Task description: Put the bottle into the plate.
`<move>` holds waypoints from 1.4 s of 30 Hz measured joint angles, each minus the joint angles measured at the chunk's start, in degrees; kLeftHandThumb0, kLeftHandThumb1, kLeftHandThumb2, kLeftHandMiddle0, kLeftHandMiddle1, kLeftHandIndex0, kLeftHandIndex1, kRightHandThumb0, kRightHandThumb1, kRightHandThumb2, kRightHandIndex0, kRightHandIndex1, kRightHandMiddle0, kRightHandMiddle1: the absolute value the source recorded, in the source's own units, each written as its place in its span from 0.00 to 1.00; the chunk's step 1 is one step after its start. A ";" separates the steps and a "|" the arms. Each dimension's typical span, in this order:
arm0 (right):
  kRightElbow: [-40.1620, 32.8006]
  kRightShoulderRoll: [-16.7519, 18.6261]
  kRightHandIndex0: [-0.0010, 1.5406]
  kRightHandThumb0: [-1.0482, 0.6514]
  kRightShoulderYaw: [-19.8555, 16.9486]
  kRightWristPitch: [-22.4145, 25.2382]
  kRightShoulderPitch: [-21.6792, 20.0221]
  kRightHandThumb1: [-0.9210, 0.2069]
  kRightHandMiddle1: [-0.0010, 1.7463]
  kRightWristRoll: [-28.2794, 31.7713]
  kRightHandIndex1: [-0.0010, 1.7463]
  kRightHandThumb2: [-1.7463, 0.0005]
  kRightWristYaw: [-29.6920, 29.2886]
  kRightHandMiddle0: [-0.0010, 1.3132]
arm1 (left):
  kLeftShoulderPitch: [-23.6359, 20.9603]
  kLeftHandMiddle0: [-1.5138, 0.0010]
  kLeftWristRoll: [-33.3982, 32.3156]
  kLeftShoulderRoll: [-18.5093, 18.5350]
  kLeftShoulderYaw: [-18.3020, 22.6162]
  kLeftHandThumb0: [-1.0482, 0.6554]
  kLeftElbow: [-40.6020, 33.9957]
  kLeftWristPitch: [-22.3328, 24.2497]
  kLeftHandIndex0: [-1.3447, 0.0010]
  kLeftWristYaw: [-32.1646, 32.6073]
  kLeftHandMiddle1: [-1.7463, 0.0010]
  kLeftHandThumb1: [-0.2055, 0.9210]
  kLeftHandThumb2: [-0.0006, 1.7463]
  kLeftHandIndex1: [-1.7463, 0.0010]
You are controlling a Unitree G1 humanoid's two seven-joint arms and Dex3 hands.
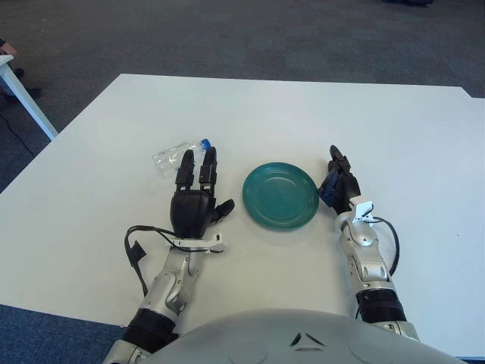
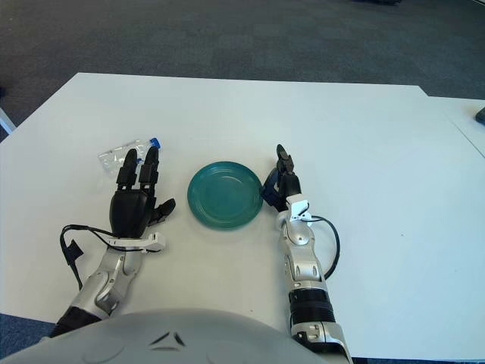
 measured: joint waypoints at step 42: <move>5.77 0.21 0.00 0.04 0.29 -2.08 -3.96 0.00 0.08 -1.45 0.00 0.35 -2.54 0.00 | -13.80 0.88 -7.41 2.05 2.38 0.00 9.63 5.98 0.91 -2.42 0.98 1.00 0.30 0.95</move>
